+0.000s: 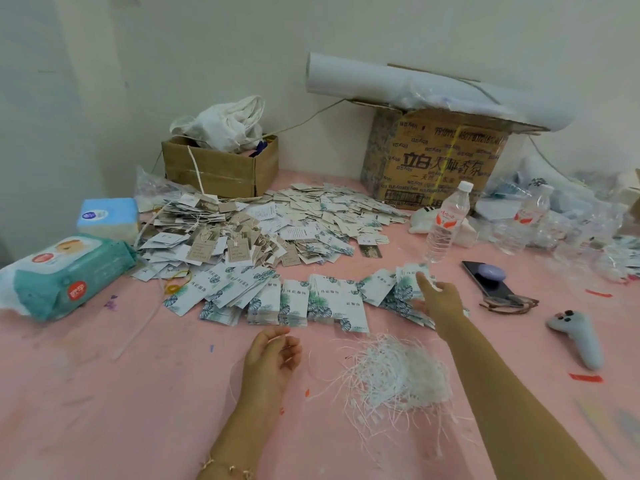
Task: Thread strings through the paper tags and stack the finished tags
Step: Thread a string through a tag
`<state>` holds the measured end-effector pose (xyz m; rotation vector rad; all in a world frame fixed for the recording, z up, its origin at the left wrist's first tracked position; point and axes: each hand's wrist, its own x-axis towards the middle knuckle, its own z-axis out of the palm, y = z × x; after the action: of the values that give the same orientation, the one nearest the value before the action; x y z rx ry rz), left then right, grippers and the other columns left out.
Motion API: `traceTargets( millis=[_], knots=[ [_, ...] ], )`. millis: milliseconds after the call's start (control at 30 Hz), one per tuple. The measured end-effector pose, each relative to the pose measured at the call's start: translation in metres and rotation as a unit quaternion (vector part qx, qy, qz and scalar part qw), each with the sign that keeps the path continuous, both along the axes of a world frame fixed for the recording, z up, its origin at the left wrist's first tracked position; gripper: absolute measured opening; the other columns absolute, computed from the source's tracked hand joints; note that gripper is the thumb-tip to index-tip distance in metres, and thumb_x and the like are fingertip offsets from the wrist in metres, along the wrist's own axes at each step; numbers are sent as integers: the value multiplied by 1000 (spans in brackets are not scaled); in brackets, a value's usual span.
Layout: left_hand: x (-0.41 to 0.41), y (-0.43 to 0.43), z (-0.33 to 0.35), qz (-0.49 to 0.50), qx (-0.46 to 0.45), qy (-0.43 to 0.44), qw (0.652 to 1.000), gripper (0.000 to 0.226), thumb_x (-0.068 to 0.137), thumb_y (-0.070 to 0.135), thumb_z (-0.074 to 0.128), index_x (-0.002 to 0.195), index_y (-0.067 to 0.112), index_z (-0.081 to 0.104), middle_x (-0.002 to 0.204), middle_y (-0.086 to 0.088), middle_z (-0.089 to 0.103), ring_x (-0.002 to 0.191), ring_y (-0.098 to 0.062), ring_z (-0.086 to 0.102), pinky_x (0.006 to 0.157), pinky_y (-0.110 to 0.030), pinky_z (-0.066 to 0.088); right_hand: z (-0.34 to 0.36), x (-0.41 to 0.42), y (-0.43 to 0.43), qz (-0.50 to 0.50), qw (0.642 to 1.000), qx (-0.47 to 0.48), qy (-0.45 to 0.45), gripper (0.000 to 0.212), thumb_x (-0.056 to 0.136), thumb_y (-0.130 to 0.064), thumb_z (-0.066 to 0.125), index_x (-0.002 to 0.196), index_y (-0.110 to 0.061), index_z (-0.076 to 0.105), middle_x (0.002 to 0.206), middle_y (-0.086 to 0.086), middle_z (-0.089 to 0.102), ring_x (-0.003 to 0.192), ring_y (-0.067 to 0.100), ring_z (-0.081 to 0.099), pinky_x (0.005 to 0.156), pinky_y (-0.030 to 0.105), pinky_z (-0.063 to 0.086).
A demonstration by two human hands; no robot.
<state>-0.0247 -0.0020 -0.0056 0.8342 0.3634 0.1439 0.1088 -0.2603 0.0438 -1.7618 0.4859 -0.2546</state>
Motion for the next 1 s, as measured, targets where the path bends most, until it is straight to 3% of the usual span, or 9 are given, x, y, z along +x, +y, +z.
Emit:
traceTargets(
  millis=[67,133,267,400,467,633,733,867,1000],
  knots=[
    [1,0,-1,-2,-3,-2,1000,22,94,-10,42,92,3,59,71,-11,60,66,-19,57,54,-19,51,-5,0,-3,13,997,-75,14,66,94,-38,57,142,-1,32,133,19,50,89,34,67,86,44,51],
    [1,0,-1,-2,-2,0,1000,22,94,-10,42,92,3,60,70,-11,61,65,-19,58,53,-19,51,-10,-4,-5,29,992,-118,-22,54,98,-27,52,143,-4,34,144,15,41,82,32,66,86,47,52],
    [3,-2,-1,-3,6,4,1000,22,94,-10,43,93,2,61,69,-10,62,64,-17,59,54,-19,52,-21,-12,-5,54,968,-238,-54,41,97,-12,52,136,-5,44,140,14,44,118,34,52,102,39,39],
    [3,-2,-1,-3,3,8,1000,24,93,-11,42,90,3,61,69,-10,62,64,-18,57,54,-20,51,-30,-24,9,72,947,-307,-57,32,93,-7,54,125,-11,55,131,14,43,84,24,55,78,32,41],
    [2,-2,0,-3,4,12,1000,24,93,-11,42,90,4,61,68,-10,62,64,-17,58,56,-21,51,-33,-29,16,77,938,-334,-57,31,92,-3,53,121,-11,58,127,14,45,85,25,56,76,33,45],
    [3,-3,2,-3,1,20,1000,23,93,-11,42,90,2,61,66,-10,62,63,-18,57,51,-18,52,-39,-44,46,181,865,-446,-143,40,91,-8,58,130,-17,56,134,4,54,120,19,49,105,30,35],
    [2,-2,4,-3,-3,20,1000,23,93,-12,42,90,1,61,66,-11,61,62,-19,56,50,-18,51,-40,-46,72,299,817,-476,-132,57,96,-31,56,148,-26,33,154,-6,30,143,14,24,116,30,14],
    [-1,-2,6,-1,-3,18,1000,23,92,-13,42,91,0,61,66,-11,61,63,-19,56,51,-19,51,-48,-48,97,328,781,-525,-81,60,99,-37,47,152,-29,18,159,-8,16,148,11,3,118,34,2],
    [-1,-3,8,2,-1,14,1000,24,93,-13,41,90,0,60,67,-11,60,65,-20,55,51,-18,50,-55,-53,103,270,775,-561,-112,50,98,-28,49,146,-28,34,155,-7,31,147,13,17,118,32,10]
  ],
)
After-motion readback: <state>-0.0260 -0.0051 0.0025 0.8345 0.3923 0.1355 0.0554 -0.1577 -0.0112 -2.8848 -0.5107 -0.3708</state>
